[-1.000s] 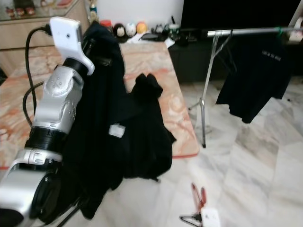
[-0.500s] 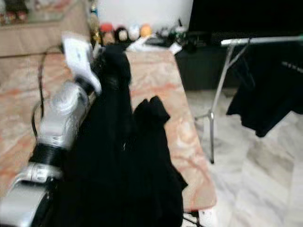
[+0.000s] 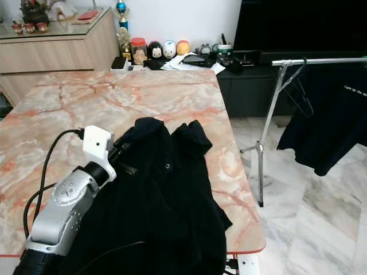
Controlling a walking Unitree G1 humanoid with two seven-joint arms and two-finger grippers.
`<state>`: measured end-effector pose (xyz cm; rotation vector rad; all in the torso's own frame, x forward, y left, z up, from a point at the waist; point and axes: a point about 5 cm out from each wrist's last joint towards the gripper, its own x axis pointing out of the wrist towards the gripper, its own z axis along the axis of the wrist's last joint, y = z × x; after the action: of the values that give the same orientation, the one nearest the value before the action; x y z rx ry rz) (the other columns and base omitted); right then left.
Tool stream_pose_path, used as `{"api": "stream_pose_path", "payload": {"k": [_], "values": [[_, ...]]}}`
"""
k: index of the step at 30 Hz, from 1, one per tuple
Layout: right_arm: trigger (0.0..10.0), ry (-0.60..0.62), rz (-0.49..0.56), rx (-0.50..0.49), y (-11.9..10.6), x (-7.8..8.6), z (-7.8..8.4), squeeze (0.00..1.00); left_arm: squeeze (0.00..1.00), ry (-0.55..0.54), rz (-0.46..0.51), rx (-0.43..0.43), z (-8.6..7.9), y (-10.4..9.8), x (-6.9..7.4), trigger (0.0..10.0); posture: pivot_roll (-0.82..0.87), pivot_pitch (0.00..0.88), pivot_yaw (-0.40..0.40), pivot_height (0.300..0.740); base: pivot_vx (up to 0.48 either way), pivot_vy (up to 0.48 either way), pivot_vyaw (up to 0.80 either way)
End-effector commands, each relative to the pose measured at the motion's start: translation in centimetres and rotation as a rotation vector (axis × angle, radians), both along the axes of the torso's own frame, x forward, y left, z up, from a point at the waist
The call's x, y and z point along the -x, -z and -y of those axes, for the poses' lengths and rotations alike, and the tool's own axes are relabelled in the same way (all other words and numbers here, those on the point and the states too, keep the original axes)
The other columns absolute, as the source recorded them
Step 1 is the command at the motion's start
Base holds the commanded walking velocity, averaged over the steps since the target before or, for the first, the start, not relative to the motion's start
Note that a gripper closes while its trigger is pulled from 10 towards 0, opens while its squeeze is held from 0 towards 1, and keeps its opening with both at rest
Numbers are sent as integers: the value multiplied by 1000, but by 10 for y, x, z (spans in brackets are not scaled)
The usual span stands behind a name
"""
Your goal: Hang hanger
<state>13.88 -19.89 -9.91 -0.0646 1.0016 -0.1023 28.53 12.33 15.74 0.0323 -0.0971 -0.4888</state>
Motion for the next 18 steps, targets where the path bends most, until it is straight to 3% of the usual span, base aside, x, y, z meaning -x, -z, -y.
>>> {"api": "stream_pose_path", "payload": {"k": [1,3,7,18], "values": [[10000,2,3,-3,0,-1,-2,0,722,4,0,-7,3,-3,2,10000,23,0,10,740,0,0,0],[10000,1,3,-3,0,0,-2,0,894,-2,-4,-6,3,-3,3,10000,20,0,11,740,0,0,0],[10000,-1,1,-4,0,0,-2,0,1000,-17,-20,-9,2,-3,8,10000,16,0,13,740,0,0,0],[10000,-12,8,-5,0,-1,-4,0,1000,-14,-23,-19,-7,-6,20,10000,25,0,8,740,0,0,0]]}}
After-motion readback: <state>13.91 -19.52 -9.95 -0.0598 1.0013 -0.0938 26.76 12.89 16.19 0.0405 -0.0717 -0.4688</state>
